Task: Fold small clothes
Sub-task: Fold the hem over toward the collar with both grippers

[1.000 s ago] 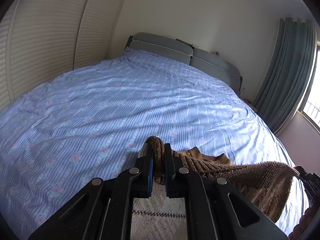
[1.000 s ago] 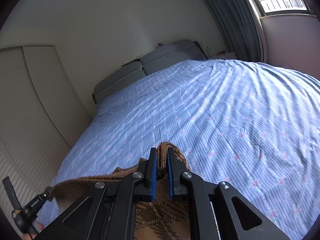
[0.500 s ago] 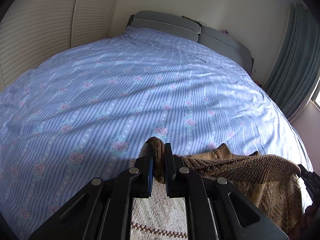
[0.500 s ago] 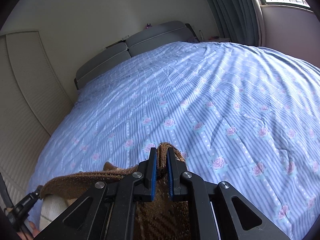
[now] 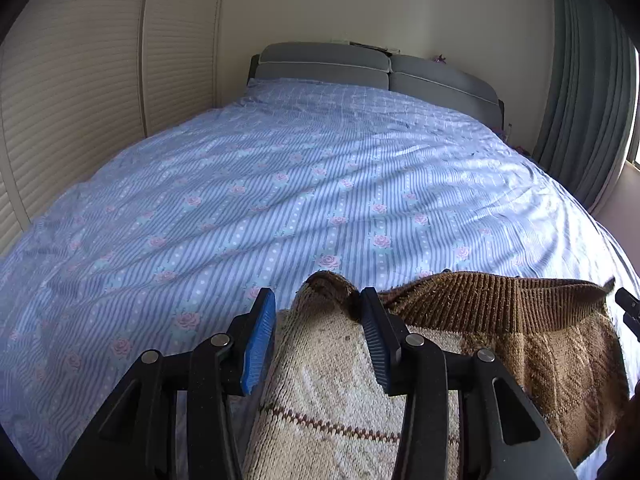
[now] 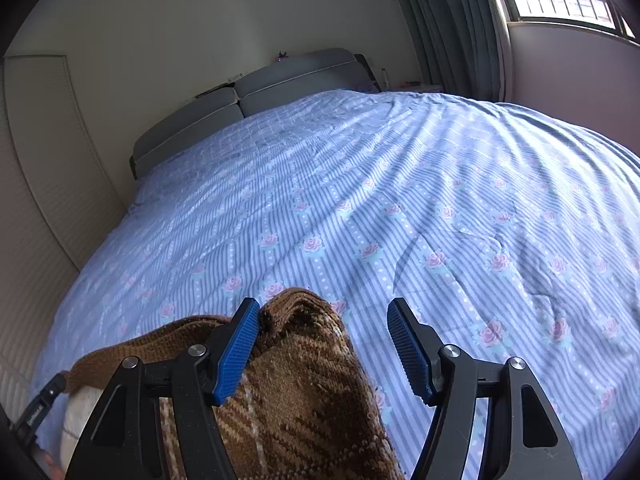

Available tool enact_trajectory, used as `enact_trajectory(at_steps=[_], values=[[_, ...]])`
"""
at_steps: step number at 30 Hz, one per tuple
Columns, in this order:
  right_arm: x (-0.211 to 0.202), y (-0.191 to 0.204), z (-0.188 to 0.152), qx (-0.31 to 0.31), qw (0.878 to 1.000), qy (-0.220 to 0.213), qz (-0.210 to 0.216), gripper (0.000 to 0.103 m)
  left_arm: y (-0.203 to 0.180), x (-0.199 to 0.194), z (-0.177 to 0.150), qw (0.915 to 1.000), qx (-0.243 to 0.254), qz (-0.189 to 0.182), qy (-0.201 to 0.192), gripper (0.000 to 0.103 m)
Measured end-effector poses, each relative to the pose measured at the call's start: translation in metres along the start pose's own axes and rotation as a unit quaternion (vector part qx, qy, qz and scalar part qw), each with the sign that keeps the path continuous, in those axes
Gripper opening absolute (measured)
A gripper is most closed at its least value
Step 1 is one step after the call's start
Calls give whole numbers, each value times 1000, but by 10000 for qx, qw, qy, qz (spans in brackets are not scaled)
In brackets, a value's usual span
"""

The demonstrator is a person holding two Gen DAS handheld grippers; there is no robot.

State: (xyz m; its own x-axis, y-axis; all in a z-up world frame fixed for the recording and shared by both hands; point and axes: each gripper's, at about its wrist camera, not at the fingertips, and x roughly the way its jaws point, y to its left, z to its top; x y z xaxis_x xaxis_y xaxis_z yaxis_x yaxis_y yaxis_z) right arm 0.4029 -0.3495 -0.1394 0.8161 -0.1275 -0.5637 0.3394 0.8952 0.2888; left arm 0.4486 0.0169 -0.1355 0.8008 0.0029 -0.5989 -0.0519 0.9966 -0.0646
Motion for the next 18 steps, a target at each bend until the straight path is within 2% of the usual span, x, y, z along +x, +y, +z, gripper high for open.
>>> enact_trajectory(at_steps=[2, 5, 9, 12, 15, 18], values=[[-13, 7, -3, -123, 9999, -96, 23, 67, -2, -11, -2, 10000, 5, -39, -70, 48], [-26, 23, -8, -320, 9991, -187, 202, 67, -15, -16, -3, 9993, 85, -376, -3, 49], [-24, 57, -19, -858, 9948, 47, 553, 67, -45, -10, -7, 9944, 374, -959, 244, 50], [-15, 81, -32, -1314, 9883, 337, 695, 67, -66, 2, -13, 9899, 651, -1181, 435, 54], [2, 97, -43, -1688, 9805, 665, 751, 67, -72, 20, -20, 9890, 789, -1067, 654, 54], [19, 99, -52, -1881, 9771, 883, 449, 67, -58, 36, -26, 9910, 656, -825, 829, 54]])
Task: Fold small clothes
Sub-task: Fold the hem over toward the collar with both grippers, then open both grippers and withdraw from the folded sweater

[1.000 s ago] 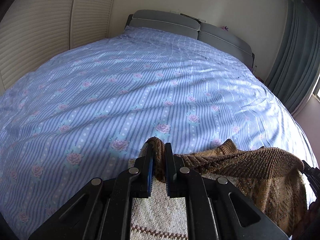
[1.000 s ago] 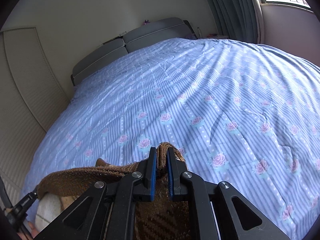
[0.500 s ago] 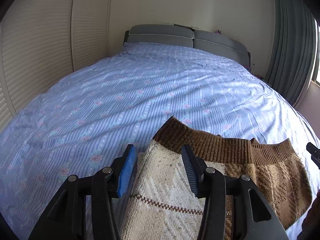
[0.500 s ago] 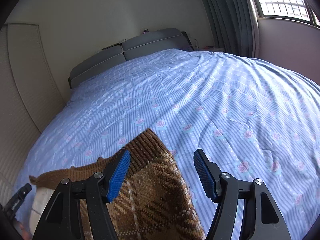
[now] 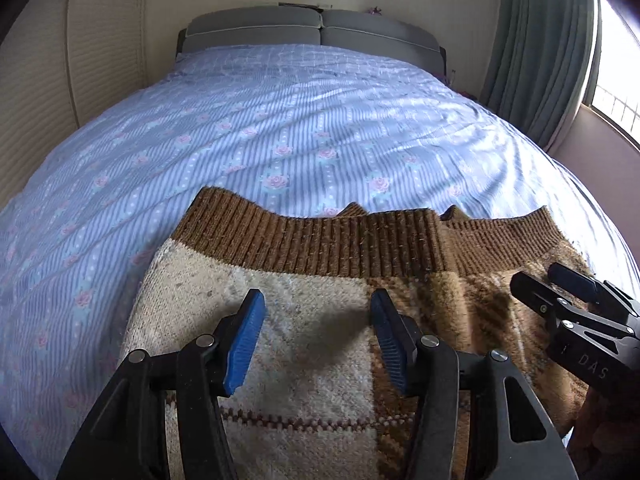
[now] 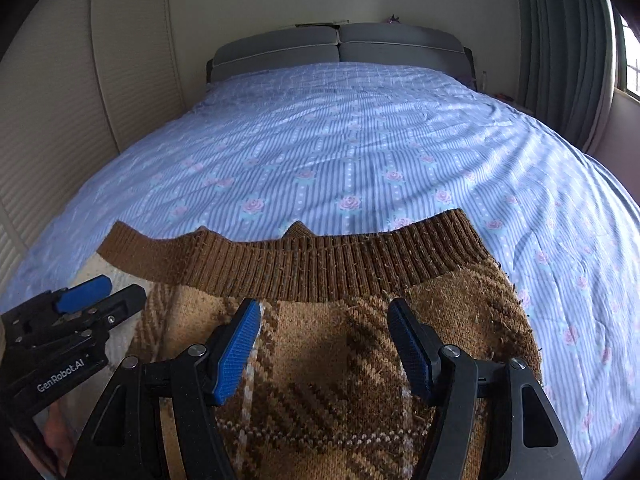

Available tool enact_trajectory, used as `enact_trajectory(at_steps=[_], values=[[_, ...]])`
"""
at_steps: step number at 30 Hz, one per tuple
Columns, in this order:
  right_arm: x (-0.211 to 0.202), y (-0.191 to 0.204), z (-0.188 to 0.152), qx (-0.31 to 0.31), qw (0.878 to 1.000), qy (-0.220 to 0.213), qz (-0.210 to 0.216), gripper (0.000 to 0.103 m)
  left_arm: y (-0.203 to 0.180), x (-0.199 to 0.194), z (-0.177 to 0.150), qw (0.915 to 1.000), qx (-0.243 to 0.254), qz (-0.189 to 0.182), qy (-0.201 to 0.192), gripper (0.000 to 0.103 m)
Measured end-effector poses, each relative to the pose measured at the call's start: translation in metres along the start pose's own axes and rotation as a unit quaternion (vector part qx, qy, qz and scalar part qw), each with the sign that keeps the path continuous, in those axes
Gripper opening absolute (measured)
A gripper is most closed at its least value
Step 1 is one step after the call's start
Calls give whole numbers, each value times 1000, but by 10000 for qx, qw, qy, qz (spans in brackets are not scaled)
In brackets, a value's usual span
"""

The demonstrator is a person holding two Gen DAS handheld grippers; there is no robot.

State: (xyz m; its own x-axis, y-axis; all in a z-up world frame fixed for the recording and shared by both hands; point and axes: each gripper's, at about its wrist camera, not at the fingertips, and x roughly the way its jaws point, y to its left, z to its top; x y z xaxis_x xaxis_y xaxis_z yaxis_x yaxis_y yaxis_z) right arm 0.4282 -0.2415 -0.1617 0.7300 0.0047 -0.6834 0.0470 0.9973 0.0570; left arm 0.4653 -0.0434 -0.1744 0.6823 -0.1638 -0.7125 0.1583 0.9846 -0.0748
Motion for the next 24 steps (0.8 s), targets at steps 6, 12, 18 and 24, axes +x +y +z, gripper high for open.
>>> enact_trajectory(at_steps=[6, 12, 18, 24], values=[[18, -17, -10, -30, 9999, 82, -125, 67, 25, 9, -5, 9995, -195, 216, -140, 56], [10, -15, -11, -5, 9998, -28, -174, 68, 18, -6, -8, 9989, -158, 392, -213, 56], [-47, -29, -22, 379, 9981, -433, -216, 78, 16, -51, -26, 9981, -199, 406, -428, 57], [-98, -64, -56, 748, 9940, -621, -492, 79, 31, -87, -62, 9963, -408, 532, -539, 61]])
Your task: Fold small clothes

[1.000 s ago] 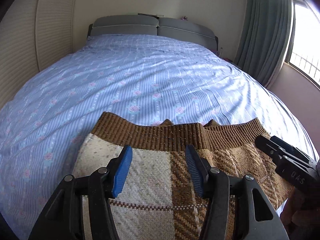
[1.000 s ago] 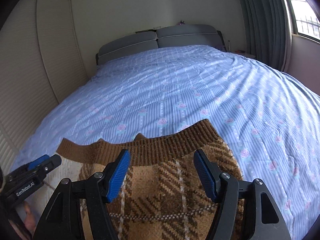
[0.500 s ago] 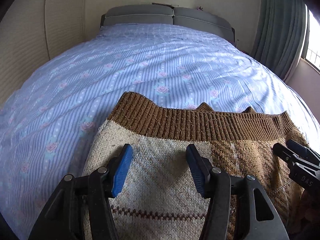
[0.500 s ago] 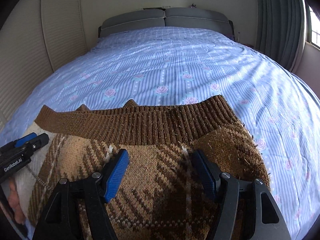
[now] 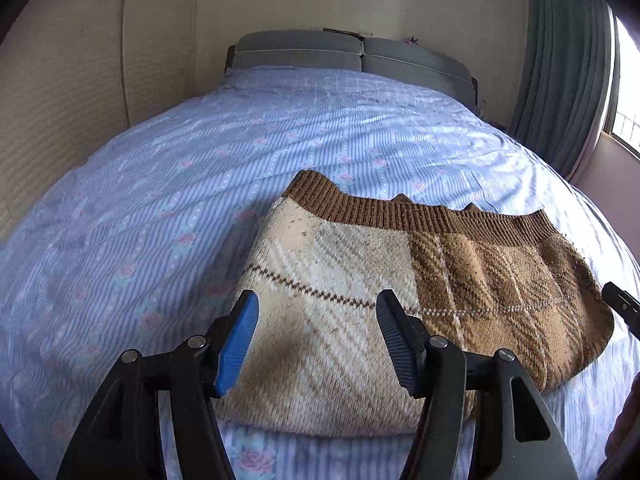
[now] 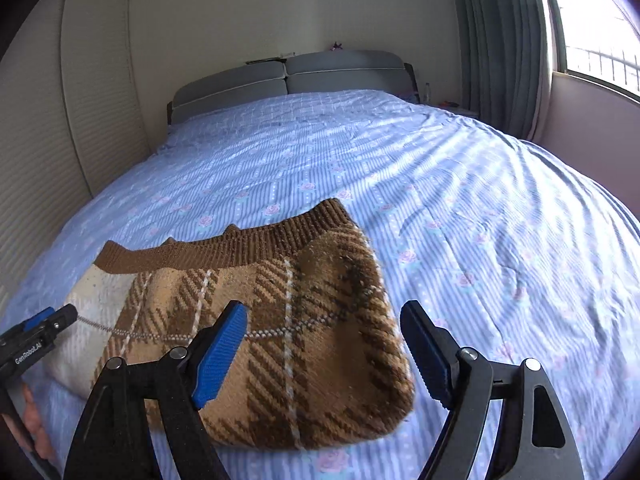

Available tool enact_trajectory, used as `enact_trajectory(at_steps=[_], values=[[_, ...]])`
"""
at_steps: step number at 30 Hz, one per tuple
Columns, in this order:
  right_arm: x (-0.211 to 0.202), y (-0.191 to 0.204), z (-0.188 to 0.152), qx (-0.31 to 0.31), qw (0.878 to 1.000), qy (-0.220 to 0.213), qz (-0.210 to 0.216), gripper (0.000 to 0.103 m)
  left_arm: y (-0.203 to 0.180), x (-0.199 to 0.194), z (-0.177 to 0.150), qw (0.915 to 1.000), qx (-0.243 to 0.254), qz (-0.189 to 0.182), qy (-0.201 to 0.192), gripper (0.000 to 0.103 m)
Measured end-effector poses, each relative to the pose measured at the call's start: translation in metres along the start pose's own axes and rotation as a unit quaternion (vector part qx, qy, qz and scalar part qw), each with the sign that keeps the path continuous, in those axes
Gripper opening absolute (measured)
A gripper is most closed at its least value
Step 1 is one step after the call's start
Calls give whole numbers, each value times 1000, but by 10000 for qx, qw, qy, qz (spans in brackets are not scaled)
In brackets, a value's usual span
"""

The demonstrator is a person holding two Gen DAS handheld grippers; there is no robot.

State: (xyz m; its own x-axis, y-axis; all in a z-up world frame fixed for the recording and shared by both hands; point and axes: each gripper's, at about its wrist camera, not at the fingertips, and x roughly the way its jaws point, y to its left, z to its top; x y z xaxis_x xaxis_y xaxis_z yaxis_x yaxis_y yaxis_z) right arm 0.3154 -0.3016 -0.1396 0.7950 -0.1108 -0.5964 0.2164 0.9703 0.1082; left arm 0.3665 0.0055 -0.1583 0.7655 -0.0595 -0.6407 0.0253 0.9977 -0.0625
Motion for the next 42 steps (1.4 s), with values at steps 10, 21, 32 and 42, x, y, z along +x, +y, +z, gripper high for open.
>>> enact_trajectory(at_steps=[10, 21, 32, 42], values=[[-26, -56, -30, 101, 9986, 220, 468, 69, -26, -32, -45, 9994, -311, 127, 34, 61], [-3, -67, -30, -526, 9799, 617, 1825, 65, -95, -32, -41, 9999, -45, -64, 66, 61], [34, -61, -18, -642, 9382, 941, 3269, 60, -126, -29, -41, 9998, 154, -32, 146, 61], [38, -76, -47, -583, 9413, 1394, 3020, 18, -132, -27, -48, 9992, 283, 7, 280, 61]])
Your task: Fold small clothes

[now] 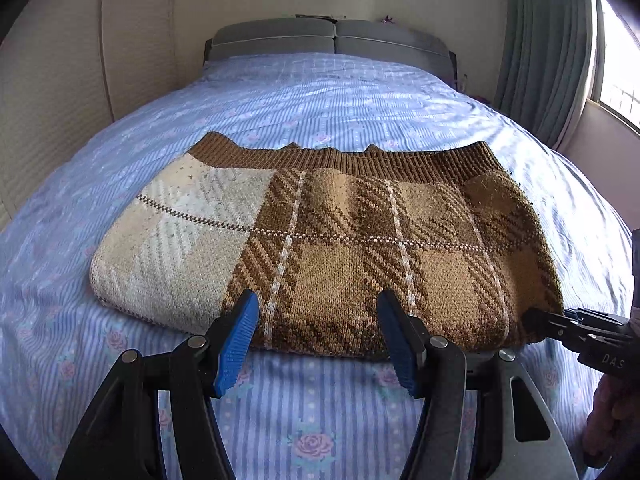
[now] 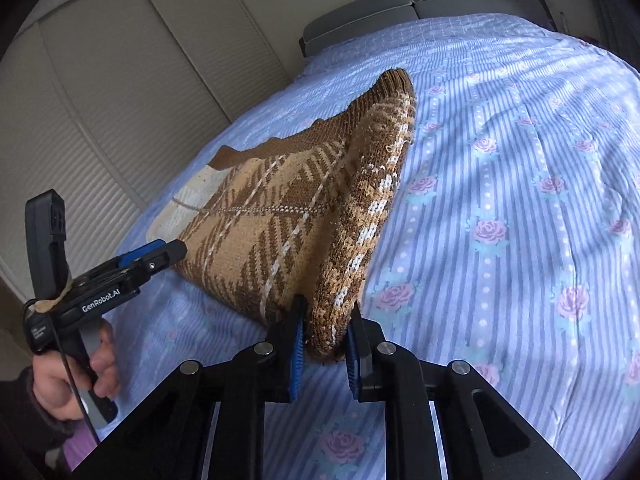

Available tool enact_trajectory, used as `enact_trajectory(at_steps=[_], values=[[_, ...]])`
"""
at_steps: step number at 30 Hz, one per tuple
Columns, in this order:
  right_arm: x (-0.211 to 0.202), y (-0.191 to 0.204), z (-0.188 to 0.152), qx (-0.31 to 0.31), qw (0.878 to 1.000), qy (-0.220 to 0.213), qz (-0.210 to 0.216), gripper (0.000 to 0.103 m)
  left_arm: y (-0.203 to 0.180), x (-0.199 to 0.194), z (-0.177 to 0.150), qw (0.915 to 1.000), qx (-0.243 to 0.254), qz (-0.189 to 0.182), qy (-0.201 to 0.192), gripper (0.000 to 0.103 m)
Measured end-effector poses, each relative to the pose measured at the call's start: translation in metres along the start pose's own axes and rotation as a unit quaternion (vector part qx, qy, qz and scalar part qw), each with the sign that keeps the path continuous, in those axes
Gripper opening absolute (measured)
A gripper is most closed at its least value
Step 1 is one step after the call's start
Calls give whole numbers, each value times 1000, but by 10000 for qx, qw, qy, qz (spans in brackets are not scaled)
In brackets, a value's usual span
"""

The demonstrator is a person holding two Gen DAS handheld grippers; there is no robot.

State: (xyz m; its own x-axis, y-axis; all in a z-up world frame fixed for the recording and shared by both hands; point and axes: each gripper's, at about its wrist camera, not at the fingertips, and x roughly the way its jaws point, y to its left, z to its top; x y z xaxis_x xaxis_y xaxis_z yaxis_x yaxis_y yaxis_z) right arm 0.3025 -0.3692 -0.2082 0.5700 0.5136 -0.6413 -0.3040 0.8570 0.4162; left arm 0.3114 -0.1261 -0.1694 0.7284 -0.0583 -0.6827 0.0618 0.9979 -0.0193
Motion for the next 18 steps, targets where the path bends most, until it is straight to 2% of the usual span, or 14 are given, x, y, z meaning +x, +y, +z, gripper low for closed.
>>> enact_trajectory(at_steps=[4, 6, 9, 14, 16, 18], values=[[0, -6, -1, 415, 9986, 16, -335, 20, 8, -2, 1, 10000, -32, 69, 13, 61], [0, -10, -2, 658, 9966, -71, -498, 33, 16, -1, 2, 9999, -106, 64, 54, 61], [-15, 1, -3, 690, 9927, -370, -922, 34, 29, -3, 4, 9997, -226, 86, 26, 61], [-45, 36, -1, 447, 9781, -1057, -1738, 37, 55, -4, 5, 9987, -490, 101, -38, 61], [-51, 49, 3, 364, 9776, -1300, -1617, 37, 66, -4, 6, 9984, -553, 89, -99, 61], [-48, 59, 8, 305, 9785, -1368, -1515, 37, 79, -4, 7, 9977, -649, -2, -189, 62]])
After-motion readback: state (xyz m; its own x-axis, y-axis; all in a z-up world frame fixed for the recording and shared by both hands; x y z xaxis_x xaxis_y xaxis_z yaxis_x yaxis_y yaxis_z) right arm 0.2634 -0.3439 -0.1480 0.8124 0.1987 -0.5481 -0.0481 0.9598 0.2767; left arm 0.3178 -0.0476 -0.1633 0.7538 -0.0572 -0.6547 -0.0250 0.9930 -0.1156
